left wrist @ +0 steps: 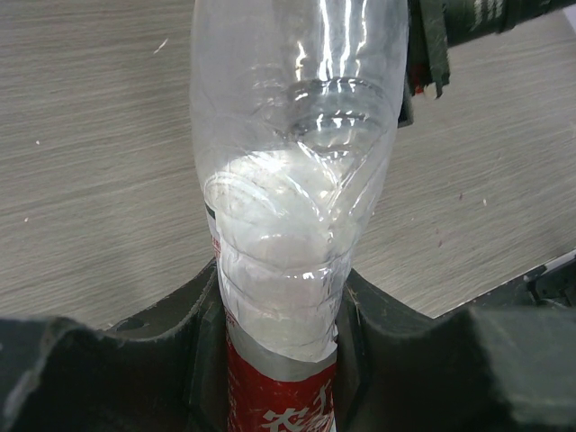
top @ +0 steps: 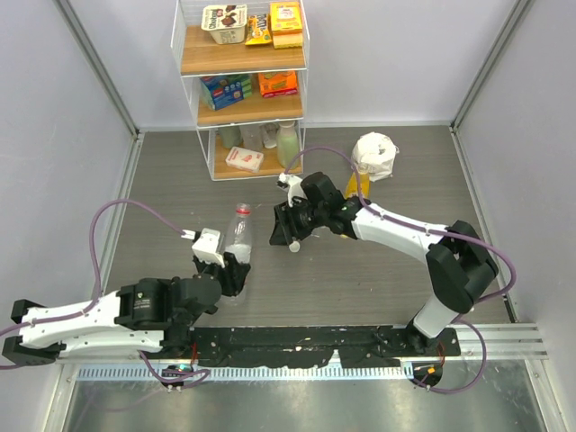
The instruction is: Unscrew the bottle caps
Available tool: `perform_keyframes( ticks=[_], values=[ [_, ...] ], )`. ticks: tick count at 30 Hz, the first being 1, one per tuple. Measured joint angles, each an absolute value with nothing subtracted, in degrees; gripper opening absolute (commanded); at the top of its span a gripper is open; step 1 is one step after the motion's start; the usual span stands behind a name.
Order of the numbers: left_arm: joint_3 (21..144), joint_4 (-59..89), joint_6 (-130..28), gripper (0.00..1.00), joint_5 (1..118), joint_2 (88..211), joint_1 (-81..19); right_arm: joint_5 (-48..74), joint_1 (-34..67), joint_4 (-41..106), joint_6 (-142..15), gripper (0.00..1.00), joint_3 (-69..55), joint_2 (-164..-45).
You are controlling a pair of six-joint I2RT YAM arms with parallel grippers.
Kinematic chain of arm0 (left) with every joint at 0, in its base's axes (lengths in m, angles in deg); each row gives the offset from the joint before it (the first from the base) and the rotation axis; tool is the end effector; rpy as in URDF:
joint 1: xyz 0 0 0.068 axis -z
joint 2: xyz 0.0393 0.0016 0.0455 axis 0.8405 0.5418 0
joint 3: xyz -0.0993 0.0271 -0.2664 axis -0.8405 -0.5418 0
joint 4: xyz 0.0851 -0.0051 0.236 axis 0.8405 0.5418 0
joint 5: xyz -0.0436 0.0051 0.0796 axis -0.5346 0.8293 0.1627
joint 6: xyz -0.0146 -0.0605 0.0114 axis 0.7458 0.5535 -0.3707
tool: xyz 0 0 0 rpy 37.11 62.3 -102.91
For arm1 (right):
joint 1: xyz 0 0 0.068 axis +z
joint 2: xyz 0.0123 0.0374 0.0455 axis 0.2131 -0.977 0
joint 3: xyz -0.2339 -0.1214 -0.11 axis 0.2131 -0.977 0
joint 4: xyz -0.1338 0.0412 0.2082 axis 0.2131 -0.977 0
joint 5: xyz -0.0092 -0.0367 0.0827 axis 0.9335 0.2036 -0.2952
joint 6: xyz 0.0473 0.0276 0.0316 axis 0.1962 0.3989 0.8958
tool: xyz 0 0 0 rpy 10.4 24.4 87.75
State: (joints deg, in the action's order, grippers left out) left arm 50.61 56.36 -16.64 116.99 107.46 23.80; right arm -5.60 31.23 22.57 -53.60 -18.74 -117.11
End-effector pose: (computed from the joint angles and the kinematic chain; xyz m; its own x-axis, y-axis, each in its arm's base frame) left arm 0.0524 -0.0961 0.2963 -0.4507 -0.1519 -0.8796 0.3222 0.8913 -0.3190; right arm 0.2464 0.2635 0.2493 -0.6953 -0.3086 -0.6491 -0.6919 0.5319 0.4882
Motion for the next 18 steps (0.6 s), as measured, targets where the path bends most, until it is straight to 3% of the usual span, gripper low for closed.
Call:
perform_keyframes(
  ticks=[7, 18],
  values=[
    [49.6, 55.7, -16.7, 0.0, 116.3, 109.7, 23.8, -1.7, 31.1, 21.6, -53.7, 0.92, -18.9, -113.2],
    [48.2, 52.9, -18.1, 0.0, 115.7, 109.1, 23.8, -6.1, 30.1, 25.1, -51.4, 0.96, -20.7, -97.9]
  ],
)
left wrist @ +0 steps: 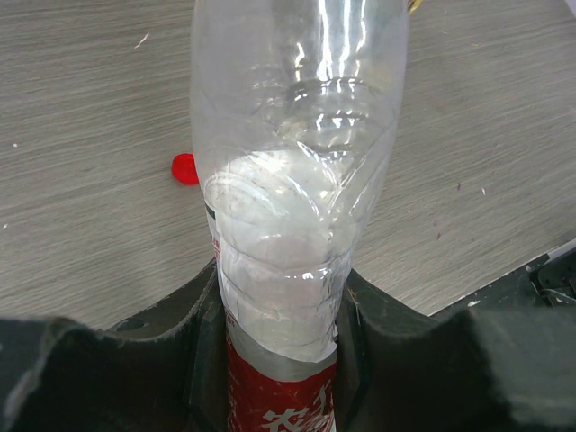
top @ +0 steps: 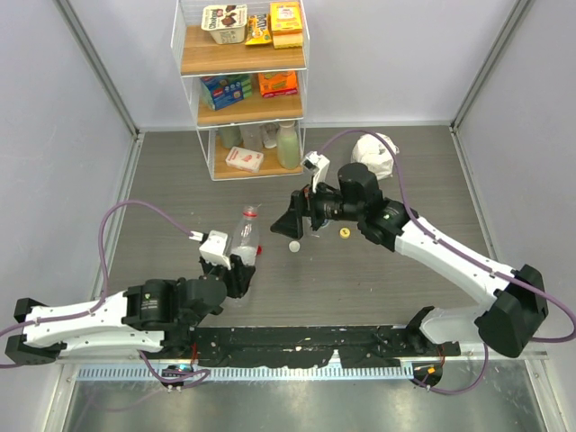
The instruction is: Unscrew the bottle caps
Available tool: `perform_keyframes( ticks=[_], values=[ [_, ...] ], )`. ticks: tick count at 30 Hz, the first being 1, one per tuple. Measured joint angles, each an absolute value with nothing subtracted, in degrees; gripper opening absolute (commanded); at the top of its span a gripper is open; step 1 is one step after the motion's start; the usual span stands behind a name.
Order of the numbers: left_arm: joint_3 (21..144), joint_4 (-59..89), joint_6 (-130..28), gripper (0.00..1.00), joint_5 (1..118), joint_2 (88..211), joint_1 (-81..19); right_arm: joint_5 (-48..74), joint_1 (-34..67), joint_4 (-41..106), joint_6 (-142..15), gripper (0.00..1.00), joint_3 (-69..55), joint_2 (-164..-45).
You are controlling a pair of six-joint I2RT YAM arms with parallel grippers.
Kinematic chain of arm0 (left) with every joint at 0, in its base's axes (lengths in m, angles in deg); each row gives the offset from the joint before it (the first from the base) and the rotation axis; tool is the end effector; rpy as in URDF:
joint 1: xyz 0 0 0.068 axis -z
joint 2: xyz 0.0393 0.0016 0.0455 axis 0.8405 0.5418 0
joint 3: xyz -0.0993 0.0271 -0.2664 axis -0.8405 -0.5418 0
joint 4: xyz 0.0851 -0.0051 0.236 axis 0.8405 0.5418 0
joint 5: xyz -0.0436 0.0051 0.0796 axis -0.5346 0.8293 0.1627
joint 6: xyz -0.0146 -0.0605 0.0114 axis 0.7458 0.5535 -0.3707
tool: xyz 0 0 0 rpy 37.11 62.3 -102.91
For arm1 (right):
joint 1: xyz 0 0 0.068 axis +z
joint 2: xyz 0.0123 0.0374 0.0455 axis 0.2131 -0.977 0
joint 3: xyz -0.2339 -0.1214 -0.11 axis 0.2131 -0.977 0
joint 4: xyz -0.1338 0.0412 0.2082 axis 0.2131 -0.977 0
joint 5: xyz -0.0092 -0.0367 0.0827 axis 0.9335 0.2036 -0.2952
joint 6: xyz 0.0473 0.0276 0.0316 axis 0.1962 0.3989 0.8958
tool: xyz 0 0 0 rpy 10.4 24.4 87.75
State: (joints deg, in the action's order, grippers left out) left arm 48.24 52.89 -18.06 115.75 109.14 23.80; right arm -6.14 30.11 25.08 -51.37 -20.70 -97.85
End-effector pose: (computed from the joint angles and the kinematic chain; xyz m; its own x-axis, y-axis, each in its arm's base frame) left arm 0.0533 -0.1063 0.2856 -0.4565 -0.1144 -0.8824 0.3456 0.8910 -0.2943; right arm 0.2046 0.2163 0.3467 -0.5391 -0.1035 -0.8359 -0.7801 0.4354 0.4492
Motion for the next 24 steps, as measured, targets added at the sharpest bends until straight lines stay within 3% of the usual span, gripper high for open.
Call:
perform_keyframes(
  ticks=[10, 14, 16, 17, 19, 21, 24],
  values=[
    [44.9, 42.8, -24.2, 0.0, 109.6, 107.9, 23.8, -19.8, 29.6, 43.3, -36.0, 0.93, -24.4, -97.5],
    [44.8, 39.4, -25.8, 0.0, 107.9, 108.8, 23.8, -21.1, 29.6, 47.0, -32.3, 0.82, -24.4, -99.1],
    [44.8, 38.2, -26.6, 0.0, 107.2, 109.8, 23.8, -21.4, 29.6, 48.2, -31.1, 0.62, -24.4, -99.5],
    [44.8, 37.6, -26.9, 0.0, 106.8, 110.5, 23.8, -21.6, 29.6, 48.8, -30.5, 0.46, -24.4, -99.7],
    [44.8, 36.5, -27.4, 0.0, 106.2, 111.9, 23.8, -21.8, 29.6, 49.5, -30.1, 0.24, -24.4, -100.0],
    [45.1, 35.6, -27.7, 0.02, 106.2, 113.1, 23.8, -21.8, 29.3, 49.5, -29.6, 0.1, -24.4, -100.4],
    [46.1, 35.6, -27.8, 0.12, 106.3, 114.6, 23.8, -21.6, 28.9, 49.4, -29.6, 0.02, -24.4, -100.5]
  ],
)
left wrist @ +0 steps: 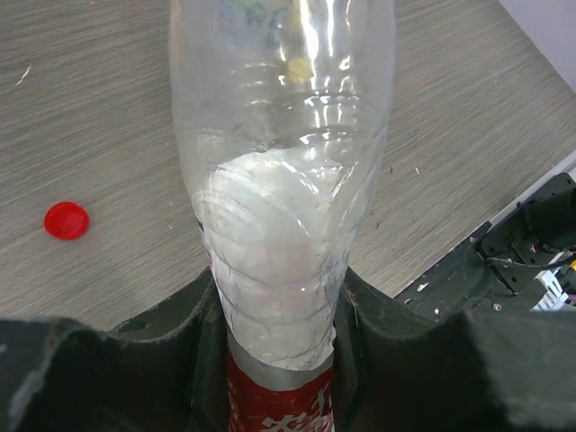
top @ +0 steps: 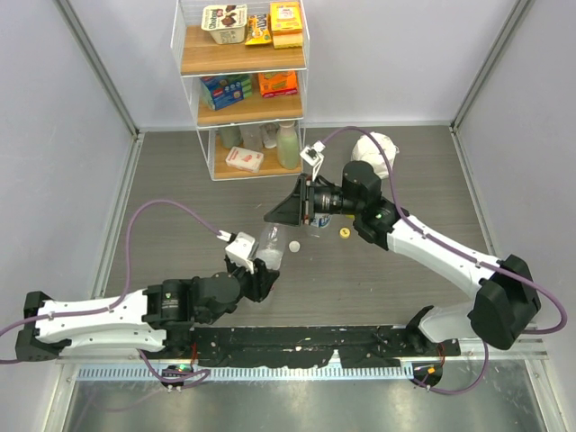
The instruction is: Unscrew the bottle caps
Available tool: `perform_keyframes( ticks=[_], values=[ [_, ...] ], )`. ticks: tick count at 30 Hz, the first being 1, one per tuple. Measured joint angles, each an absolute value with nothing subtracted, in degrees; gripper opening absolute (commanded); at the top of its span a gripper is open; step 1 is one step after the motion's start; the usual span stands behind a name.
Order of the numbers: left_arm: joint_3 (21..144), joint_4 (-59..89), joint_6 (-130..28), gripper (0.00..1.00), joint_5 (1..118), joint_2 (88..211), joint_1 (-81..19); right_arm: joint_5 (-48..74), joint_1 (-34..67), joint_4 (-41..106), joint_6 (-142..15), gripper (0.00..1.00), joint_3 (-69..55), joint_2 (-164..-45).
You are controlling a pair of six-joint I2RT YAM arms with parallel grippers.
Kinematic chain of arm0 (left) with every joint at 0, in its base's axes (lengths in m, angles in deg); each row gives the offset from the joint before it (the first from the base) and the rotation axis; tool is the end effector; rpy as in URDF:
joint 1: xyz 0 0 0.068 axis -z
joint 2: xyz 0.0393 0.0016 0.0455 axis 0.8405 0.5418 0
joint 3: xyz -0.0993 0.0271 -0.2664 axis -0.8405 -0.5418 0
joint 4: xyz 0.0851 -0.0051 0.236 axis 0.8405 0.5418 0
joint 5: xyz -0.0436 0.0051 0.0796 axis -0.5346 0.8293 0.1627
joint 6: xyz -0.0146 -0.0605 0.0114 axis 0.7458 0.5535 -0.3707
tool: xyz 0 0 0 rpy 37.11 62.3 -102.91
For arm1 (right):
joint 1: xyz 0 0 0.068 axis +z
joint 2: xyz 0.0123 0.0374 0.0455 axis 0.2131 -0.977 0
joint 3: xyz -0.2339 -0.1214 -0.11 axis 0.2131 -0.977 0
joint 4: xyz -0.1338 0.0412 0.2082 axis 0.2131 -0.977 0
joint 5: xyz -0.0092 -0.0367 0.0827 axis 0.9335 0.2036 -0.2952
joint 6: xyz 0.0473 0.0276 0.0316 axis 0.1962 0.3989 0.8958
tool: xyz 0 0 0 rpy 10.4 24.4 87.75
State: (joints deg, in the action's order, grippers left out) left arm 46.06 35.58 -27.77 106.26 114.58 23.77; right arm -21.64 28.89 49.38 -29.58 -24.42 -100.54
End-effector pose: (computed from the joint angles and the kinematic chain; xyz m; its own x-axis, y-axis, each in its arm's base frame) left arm 0.0534 -0.1439 0.2888 -0.4403 -0.0649 -0.8955 0.5290 0.7872 -0.3171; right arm 0.2111 0.2280 0.3591 -0.6720 0.0533 -0.7386 -0.7311 0.1111 0.6732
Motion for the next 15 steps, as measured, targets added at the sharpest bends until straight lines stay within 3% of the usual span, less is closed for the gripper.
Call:
perform_keyframes(
  ticks=[2, 4, 7, 9, 10, 15],
  values=[
    [46.8, 36.1, -27.8, 0.29, 106.3, 115.3, 23.8, -21.2, 28.8, 48.6, -30.1, 0.02, -24.4, -100.1],
    [47.1, 36.6, -27.9, 0.37, 106.3, 115.3, 23.8, -20.4, 28.9, 47.3, -30.9, 0.02, -24.4, -99.4],
    [47.8, 37.6, -28.4, 0.76, 106.2, 115.3, 23.8, -18.8, 29.2, 44.1, -32.4, 0.02, -24.1, -97.8],
    [48.2, 38.2, -28.8, 0.94, 106.3, 115.0, 23.9, -17.1, 29.4, 41.4, -33.6, 0.02, -23.5, -96.7],
    [48.4, 38.4, -28.7, 1.0, 106.5, 114.7, 23.9, -15.9, 29.4, 39.3, -34.8, 0.02, -23.0, -96.2],
    [52.3, 39.6, -27.7, 1.0, 109.2, 114.2, 23.8, -5.3, 29.6, 25.4, -42.6, 0.02, -20.3, -94.8]
  ],
)
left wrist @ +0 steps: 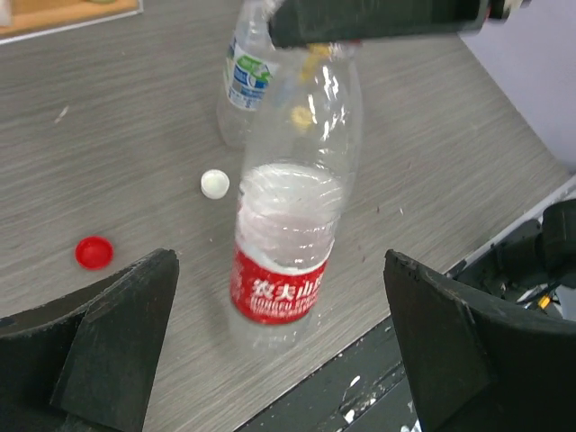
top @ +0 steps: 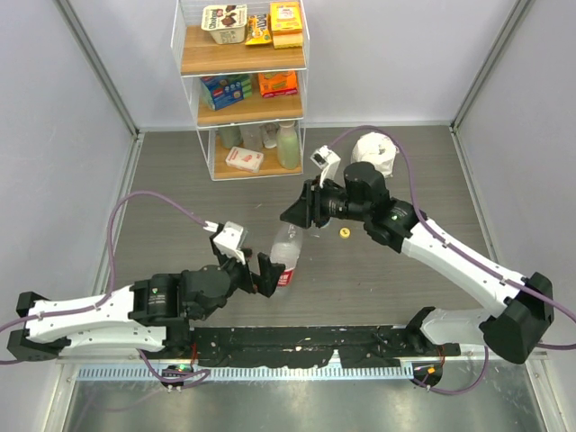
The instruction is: Unscrew the bottle caps
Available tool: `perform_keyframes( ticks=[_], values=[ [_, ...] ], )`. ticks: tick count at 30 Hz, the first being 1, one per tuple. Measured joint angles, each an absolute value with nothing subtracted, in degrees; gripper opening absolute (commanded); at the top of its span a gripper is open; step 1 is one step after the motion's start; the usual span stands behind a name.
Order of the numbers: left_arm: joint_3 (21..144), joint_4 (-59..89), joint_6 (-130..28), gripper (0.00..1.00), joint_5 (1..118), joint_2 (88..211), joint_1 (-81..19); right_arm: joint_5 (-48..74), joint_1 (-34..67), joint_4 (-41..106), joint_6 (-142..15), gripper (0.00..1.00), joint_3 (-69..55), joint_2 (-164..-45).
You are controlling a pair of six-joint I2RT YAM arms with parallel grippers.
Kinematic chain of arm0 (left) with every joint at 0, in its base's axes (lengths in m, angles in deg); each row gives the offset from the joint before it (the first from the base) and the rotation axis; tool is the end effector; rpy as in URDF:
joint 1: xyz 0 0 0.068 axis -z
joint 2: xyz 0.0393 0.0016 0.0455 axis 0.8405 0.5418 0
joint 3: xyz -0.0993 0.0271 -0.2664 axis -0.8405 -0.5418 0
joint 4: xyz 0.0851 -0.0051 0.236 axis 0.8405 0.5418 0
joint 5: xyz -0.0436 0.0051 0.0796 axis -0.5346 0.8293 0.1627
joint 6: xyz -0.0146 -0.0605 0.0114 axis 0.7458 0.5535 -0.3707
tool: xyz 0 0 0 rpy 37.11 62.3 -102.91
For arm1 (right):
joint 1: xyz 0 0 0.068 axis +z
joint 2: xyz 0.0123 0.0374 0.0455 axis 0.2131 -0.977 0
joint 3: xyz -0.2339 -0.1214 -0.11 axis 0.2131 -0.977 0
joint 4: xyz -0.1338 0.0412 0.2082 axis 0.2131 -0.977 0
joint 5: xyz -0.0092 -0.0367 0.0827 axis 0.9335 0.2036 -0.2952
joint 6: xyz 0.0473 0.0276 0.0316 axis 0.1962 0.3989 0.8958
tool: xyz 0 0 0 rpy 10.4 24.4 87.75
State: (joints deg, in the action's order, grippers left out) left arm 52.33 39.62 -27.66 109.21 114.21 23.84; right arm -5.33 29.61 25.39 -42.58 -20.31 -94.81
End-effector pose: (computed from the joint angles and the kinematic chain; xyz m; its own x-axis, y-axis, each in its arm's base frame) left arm 0.0540 -0.1368 0.3200 -0.4133 -0.1238 -0.9021 0.5000 0.7972 -0.3384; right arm 0.1978 0.2059 0.3640 -0.6124 0.0095 -0.7905 -0.7078 0.4388 0.5536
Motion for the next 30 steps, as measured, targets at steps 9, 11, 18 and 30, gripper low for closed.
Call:
perform_keyframes(
  ticks=[9, 11, 18, 30],
  values=[
    [63.0, 46.3, -26.9, 1.0, 111.7, 124.9, 21.7, 21.7, 29.6, 12.3, -51.0, 0.02, -21.3, -87.3],
    [64.3, 46.5, -27.0, 1.0, 108.2, 128.7, 18.6, 27.3, 29.6, 12.2, -52.2, 0.02, -23.0, -84.5],
    [64.4, 44.4, -27.2, 1.0, 91.0, 134.2, 4.6, 40.8, 29.6, 13.8, -54.5, 0.02, -29.1, -79.8],
    [63.3, 38.0, -23.0, 1.0, 66.4, 134.9, -11.2, 48.6, 29.6, 19.5, -56.9, 0.03, -36.4, -78.5]
  ],
)
